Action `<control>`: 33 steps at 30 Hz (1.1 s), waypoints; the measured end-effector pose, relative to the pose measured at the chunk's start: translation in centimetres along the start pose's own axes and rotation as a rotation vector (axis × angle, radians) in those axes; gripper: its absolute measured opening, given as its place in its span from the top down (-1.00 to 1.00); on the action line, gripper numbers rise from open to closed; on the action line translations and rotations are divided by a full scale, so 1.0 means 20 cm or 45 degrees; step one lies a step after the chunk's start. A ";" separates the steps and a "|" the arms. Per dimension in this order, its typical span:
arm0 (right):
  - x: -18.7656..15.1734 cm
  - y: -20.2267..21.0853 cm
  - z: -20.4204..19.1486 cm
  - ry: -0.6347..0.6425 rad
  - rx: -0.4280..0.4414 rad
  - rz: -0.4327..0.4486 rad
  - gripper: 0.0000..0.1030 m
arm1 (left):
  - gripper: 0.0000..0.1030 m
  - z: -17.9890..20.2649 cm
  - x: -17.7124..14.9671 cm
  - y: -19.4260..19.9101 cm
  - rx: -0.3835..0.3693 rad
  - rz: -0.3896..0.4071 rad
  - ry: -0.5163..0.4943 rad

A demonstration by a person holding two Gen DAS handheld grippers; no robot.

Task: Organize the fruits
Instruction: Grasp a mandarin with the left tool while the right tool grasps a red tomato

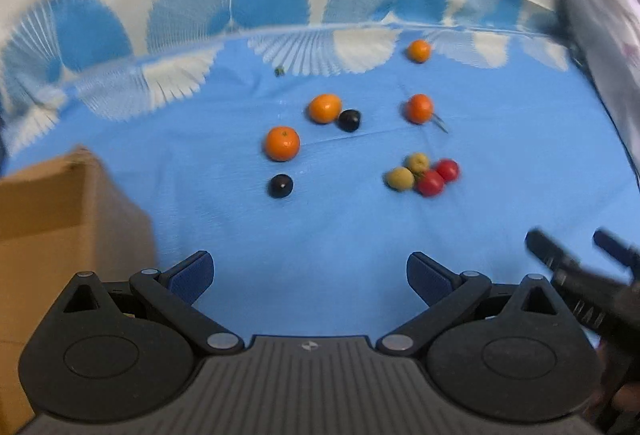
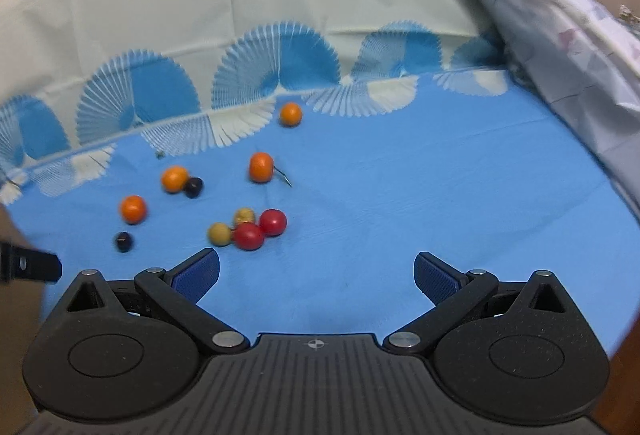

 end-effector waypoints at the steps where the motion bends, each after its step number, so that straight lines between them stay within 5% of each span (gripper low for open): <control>1: 0.00 -0.08 -0.01 0.004 0.011 -0.011 -0.99 | -0.99 -0.02 0.04 -0.07 -0.004 -0.019 0.033; 9: 0.05 -0.49 -0.04 0.111 -0.053 0.009 -0.99 | -0.99 -0.15 0.34 -0.49 0.125 -0.039 0.048; 11: 0.02 -0.64 -0.04 0.178 -0.062 -0.059 -0.99 | -1.00 -0.17 0.37 -0.57 0.147 -0.056 0.034; 16: 0.02 -0.76 -0.09 0.147 0.051 -0.049 -0.99 | -0.99 -0.14 0.42 -0.77 0.118 -0.119 -0.022; 21: 0.00 -0.77 -0.17 0.263 0.008 0.015 -0.99 | -0.98 -0.15 0.44 -0.85 0.149 -0.112 -0.038; 23: 0.02 -0.77 -0.16 0.237 0.021 0.002 -0.97 | -0.61 -0.15 0.46 -0.83 0.134 -0.079 -0.029; 24: 0.02 -0.76 -0.17 0.228 0.027 0.012 -0.82 | -0.43 -0.14 0.46 -0.82 0.116 -0.075 -0.027; 25: 0.03 -0.75 -0.18 0.239 0.034 0.025 -0.68 | 0.11 -0.14 0.46 -0.82 0.094 -0.085 -0.029; 26: 0.02 -0.73 -0.20 0.261 0.042 0.024 -0.34 | 0.20 -0.13 0.45 -0.82 0.079 -0.103 -0.035; 27: 0.00 -0.71 -0.22 0.288 0.046 0.020 0.04 | 0.21 -0.13 0.45 -0.81 0.076 -0.094 -0.033; 29: -0.03 -0.66 -0.26 0.317 0.029 0.006 0.37 | 0.21 -0.13 0.44 -0.79 0.061 -0.073 -0.040; 33: -0.06 -0.60 -0.25 0.256 0.021 -0.003 0.37 | 0.21 -0.12 0.42 -0.73 0.032 -0.051 -0.055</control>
Point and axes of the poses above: each gripper's, at about its wrist camera, not at the fingertips, and y roughly against the way its jaws point, z to its right, x to its top, the point moved 10 cm from there along -y, roughly the way its jaws point, and after that the axes turned 1 degree about -y, right-handed, at the moved point
